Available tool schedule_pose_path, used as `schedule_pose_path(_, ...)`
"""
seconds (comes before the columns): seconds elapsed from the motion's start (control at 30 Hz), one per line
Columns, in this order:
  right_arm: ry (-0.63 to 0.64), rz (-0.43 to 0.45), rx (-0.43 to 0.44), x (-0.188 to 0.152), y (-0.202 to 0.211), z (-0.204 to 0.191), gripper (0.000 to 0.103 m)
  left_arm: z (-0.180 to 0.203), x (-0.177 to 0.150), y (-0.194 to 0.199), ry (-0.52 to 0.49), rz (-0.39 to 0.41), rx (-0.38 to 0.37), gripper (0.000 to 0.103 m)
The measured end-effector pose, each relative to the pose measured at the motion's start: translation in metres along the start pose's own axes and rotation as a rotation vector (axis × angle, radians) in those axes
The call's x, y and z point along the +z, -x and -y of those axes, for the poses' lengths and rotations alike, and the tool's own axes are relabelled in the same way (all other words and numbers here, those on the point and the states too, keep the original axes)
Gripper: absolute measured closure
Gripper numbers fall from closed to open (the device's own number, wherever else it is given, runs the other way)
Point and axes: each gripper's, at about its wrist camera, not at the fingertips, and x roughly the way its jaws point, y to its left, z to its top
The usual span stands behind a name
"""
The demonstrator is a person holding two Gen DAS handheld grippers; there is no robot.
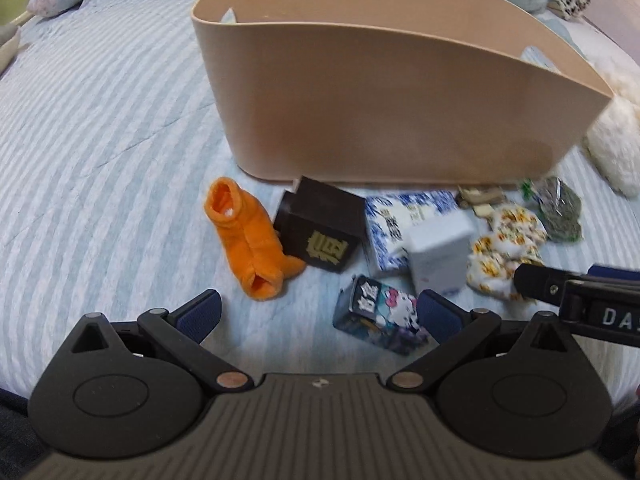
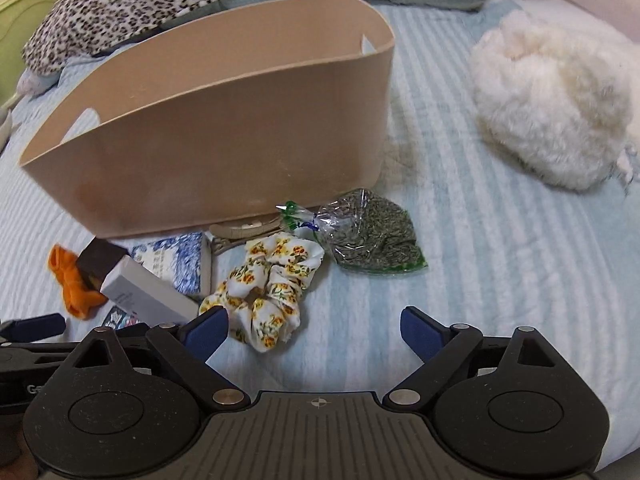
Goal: Organize objects
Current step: 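Grasp the small star-printed box with the left tool while the right tool grasps the floral scrunchie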
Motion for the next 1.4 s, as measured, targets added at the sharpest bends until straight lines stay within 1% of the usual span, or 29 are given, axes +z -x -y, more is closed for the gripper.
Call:
schedule_pose_path(0.03,-0.007,-0.015,0.007,0.0,-0.005,0.0,0.017,-0.001,0.0,-0.001,0.006,0.001,0.003,0.0)
schedule_pose_path(0.07,-0.007,-0.031,0.014,0.001,-0.009,-0.002,0.019,-0.003,0.0,-0.001,0.015,-0.002,-0.007,0.0)
schedule_pose_path(0.1,-0.003,-0.04,0.018,0.0,-0.012,-0.004,0.019,-0.004,-0.001,0.001,0.027,-0.008,-0.018,0.0)
schedule_pose_path(0.2,0.034,-0.028,0.001,-0.003,-0.016,-0.013,0.02,-0.011,-0.006,0.001,0.059,-0.02,-0.05,0.0)
schedule_pose_path(0.27,0.05,-0.023,0.005,-0.004,-0.015,-0.017,0.031,-0.014,-0.008,0.001,0.07,-0.017,-0.065,0.0)
schedule_pose_path(0.3,0.06,-0.017,0.007,-0.005,-0.014,-0.019,0.034,-0.014,-0.009,0.002,0.07,-0.016,-0.067,0.0)
schedule_pose_path(0.37,0.083,-0.01,0.01,-0.007,-0.012,-0.023,0.047,-0.015,-0.01,0.004,0.068,-0.013,-0.07,0.0)
schedule_pose_path(0.4,0.095,-0.006,0.012,-0.008,-0.01,-0.025,0.05,-0.016,-0.011,0.004,0.071,-0.013,-0.072,0.0)
schedule_pose_path(0.5,0.113,-0.004,0.028,-0.008,-0.006,-0.028,0.067,-0.017,-0.012,0.007,0.08,-0.016,-0.08,0.0)
schedule_pose_path(0.57,0.107,-0.008,0.044,-0.009,-0.004,-0.027,0.083,-0.016,-0.014,0.01,0.075,-0.017,-0.087,0.0)
schedule_pose_path(0.63,0.088,-0.01,0.061,-0.009,-0.001,-0.023,0.089,-0.014,-0.016,0.012,0.062,-0.016,-0.096,0.002)
schedule_pose_path(0.67,0.077,-0.011,0.069,-0.009,0.0,-0.021,0.095,-0.012,-0.018,0.014,0.052,-0.014,-0.103,0.006)
schedule_pose_path(0.77,0.052,0.001,0.078,-0.011,0.006,-0.013,0.096,-0.008,-0.021,0.013,0.025,-0.01,-0.103,0.006)
schedule_pose_path(0.83,0.037,0.01,0.083,-0.011,0.011,-0.007,0.096,-0.006,-0.021,0.014,0.014,-0.009,-0.105,0.008)
schedule_pose_path(0.9,0.025,0.016,0.092,-0.011,0.014,-0.002,0.096,-0.003,-0.025,0.018,0.005,-0.004,-0.113,0.013)
schedule_pose_path(0.97,0.014,0.02,0.103,-0.009,0.015,0.003,0.096,0.0,-0.027,0.021,0.003,0.003,-0.124,0.016)
schedule_pose_path(1.13,0.004,0.025,0.124,-0.006,0.015,0.01,0.096,0.002,-0.024,0.017,0.017,0.013,-0.116,0.016)
schedule_pose_path(1.17,0.003,0.025,0.127,-0.006,0.016,0.01,0.096,0.009,-0.022,0.012,0.016,0.019,-0.116,0.017)
schedule_pose_path(1.23,0.0,0.028,0.129,-0.006,0.017,0.012,0.096,0.014,-0.019,0.006,0.002,0.03,-0.117,0.022)
schedule_pose_path(1.3,-0.004,0.031,0.133,-0.005,0.018,0.015,0.096,0.019,-0.017,0.001,-0.02,0.031,-0.117,0.033)
schedule_pose_path(1.33,-0.005,0.034,0.132,-0.005,0.019,0.015,0.096,0.02,-0.016,0.001,-0.024,0.027,-0.112,0.037)
schedule_pose_path(1.4,-0.009,0.038,0.135,-0.005,0.021,0.015,0.096,0.013,-0.017,0.003,-0.031,0.029,-0.106,0.054)
